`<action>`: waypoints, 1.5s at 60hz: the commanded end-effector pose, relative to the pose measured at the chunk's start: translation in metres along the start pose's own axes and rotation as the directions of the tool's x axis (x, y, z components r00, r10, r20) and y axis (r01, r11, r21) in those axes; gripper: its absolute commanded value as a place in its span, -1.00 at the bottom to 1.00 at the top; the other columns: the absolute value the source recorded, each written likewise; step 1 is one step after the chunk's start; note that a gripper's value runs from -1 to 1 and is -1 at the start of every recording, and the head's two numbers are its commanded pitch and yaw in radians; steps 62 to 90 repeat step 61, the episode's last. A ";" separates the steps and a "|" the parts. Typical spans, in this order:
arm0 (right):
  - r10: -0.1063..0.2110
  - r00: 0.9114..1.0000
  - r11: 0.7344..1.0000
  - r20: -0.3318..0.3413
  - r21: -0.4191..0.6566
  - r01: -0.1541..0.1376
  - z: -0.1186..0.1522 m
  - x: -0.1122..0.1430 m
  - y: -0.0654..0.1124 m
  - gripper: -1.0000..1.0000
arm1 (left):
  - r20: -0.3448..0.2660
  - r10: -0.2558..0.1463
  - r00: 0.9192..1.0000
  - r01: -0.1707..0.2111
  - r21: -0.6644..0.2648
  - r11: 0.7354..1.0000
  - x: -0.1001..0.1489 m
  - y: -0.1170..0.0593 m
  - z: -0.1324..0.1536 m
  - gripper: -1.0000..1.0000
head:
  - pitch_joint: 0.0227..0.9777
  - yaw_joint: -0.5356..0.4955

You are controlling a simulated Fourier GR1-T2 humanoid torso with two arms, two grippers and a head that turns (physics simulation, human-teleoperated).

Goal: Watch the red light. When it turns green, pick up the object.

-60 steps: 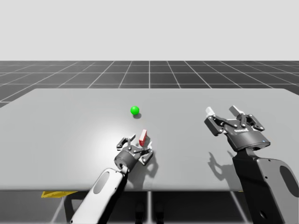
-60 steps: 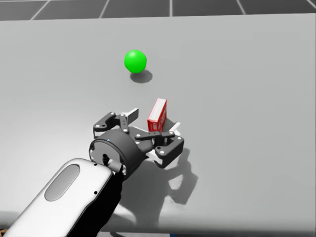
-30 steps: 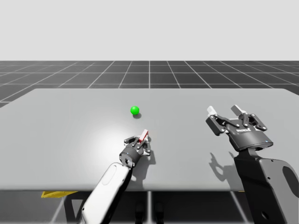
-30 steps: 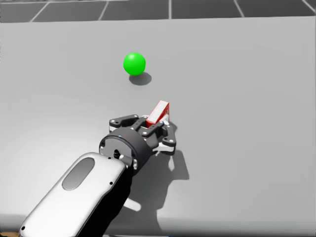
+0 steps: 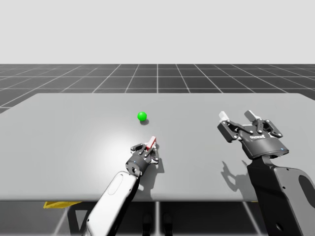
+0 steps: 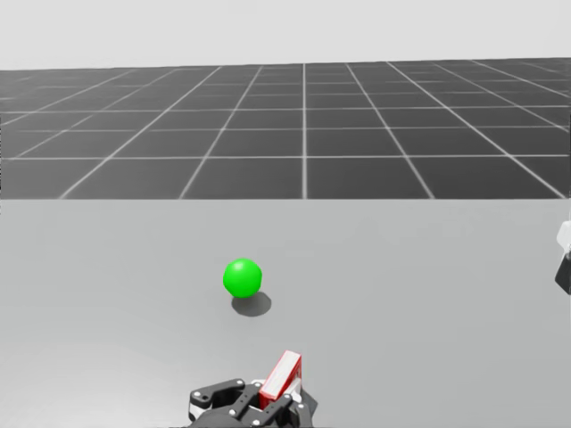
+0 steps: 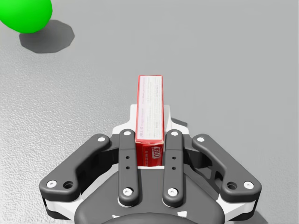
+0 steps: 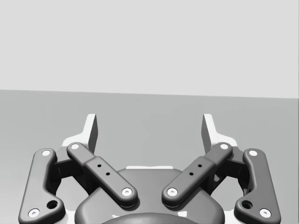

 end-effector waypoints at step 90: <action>0.008 1.000 1.000 0.013 0.005 -0.008 -0.001 -0.003 -0.001 -1.00 | 0.329 -0.258 0.908 0.249 0.071 0.966 0.182 0.024 0.046 1.00 | -0.13 0.17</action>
